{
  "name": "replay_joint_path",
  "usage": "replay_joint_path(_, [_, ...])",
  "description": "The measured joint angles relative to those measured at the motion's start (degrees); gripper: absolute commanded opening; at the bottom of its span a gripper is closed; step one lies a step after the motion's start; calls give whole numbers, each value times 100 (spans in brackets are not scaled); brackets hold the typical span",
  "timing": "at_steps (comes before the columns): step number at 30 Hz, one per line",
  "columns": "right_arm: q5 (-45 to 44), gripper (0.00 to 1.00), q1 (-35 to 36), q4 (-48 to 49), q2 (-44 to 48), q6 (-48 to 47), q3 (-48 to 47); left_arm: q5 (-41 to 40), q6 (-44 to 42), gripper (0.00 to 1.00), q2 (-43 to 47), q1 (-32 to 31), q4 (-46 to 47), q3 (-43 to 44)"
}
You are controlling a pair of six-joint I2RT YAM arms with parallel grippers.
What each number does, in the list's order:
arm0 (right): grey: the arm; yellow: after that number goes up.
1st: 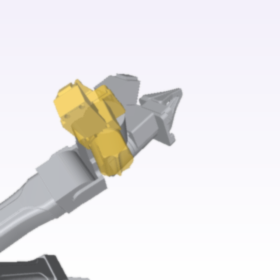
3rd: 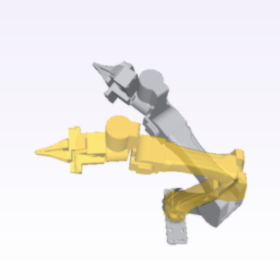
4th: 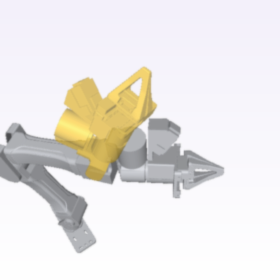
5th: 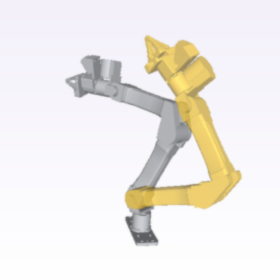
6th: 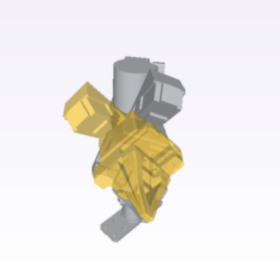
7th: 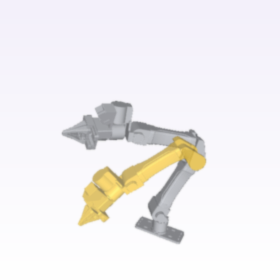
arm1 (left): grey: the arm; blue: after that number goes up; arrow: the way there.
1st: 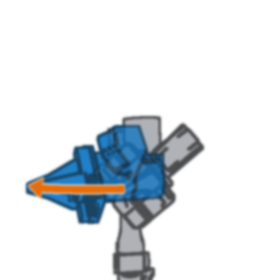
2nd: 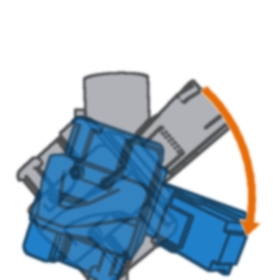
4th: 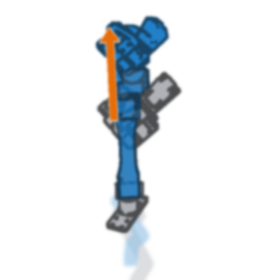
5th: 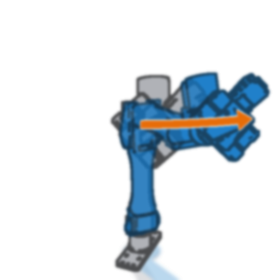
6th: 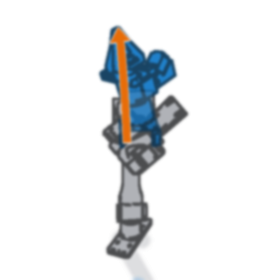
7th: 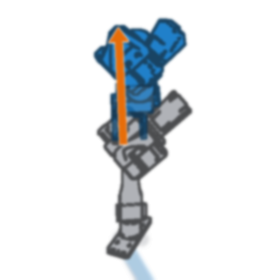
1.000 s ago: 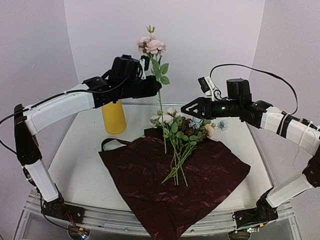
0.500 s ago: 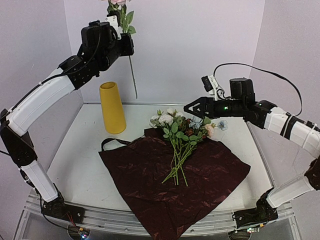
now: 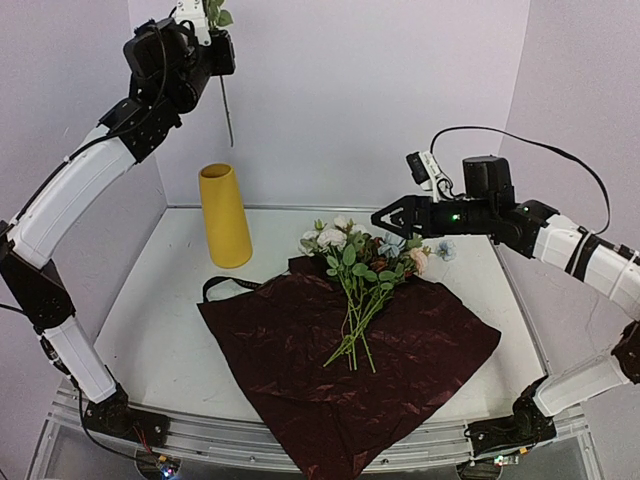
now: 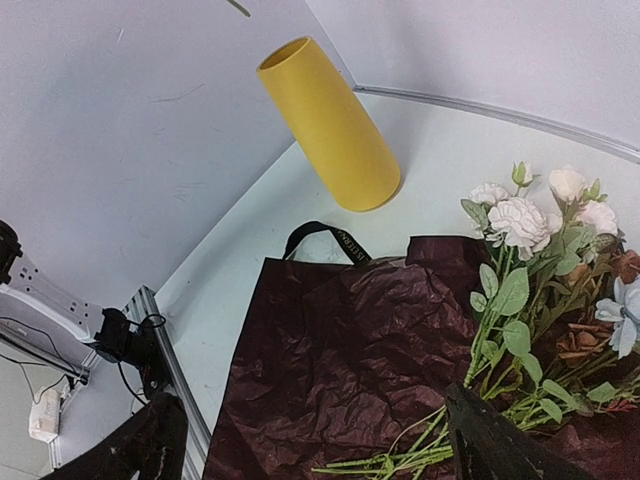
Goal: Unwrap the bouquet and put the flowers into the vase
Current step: Insert the fake flower into the vase.
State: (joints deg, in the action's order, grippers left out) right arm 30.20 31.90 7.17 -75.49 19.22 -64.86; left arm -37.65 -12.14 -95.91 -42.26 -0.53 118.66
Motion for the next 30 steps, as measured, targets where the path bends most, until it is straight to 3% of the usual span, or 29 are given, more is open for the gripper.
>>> replay_joint_path(14, [-74, 90, 0, -144, -127, -93, -413, 212, -126, 0, -82, 693, 170, -22])
replay_joint_path(30, [-82, 90, 0, -222, -873, -96, -834, 502, 534, 0, 32, 1034, 255, -1122])
